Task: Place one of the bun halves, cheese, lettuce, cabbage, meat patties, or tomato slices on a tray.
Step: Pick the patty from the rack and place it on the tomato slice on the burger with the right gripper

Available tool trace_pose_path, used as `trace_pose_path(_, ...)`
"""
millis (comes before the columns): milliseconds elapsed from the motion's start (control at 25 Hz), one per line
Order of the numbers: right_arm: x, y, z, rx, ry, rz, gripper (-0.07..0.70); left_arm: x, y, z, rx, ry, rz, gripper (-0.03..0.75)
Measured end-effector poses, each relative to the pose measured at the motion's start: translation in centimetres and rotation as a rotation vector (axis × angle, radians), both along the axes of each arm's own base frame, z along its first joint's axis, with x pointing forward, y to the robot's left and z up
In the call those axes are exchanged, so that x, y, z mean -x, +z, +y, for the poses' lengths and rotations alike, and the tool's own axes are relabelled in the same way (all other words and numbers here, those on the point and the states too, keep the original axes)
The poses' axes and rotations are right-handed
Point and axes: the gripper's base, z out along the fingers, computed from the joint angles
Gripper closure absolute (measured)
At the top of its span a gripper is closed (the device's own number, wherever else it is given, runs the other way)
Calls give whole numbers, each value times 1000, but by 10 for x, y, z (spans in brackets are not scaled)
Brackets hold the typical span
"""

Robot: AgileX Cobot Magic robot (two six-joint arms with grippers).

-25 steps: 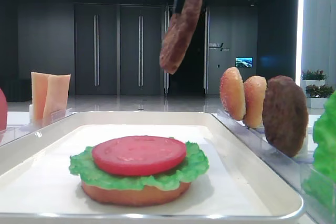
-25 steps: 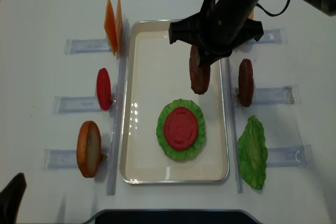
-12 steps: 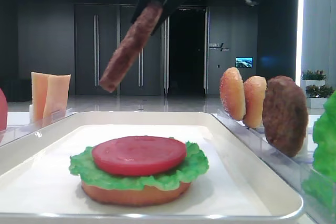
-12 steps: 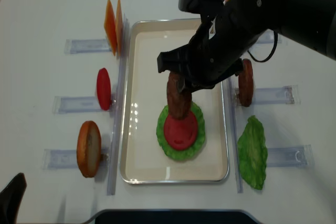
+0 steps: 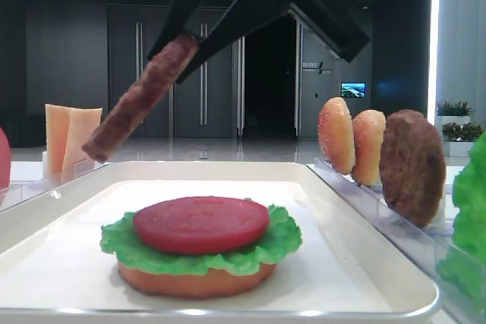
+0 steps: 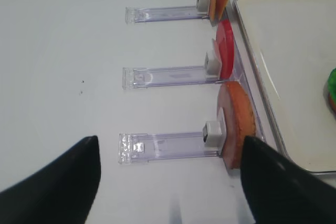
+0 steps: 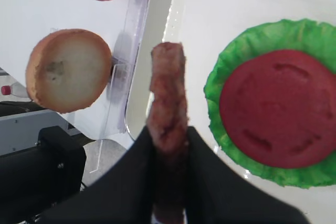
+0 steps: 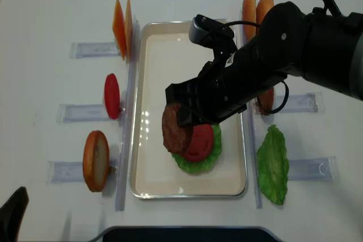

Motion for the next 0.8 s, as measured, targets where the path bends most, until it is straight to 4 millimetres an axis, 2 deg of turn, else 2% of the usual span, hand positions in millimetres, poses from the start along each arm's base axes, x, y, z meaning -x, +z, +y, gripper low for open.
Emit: trace_pose_path(800,-20,-34,-7,43,-18,79,507,0,0,0,0,0,0,76)
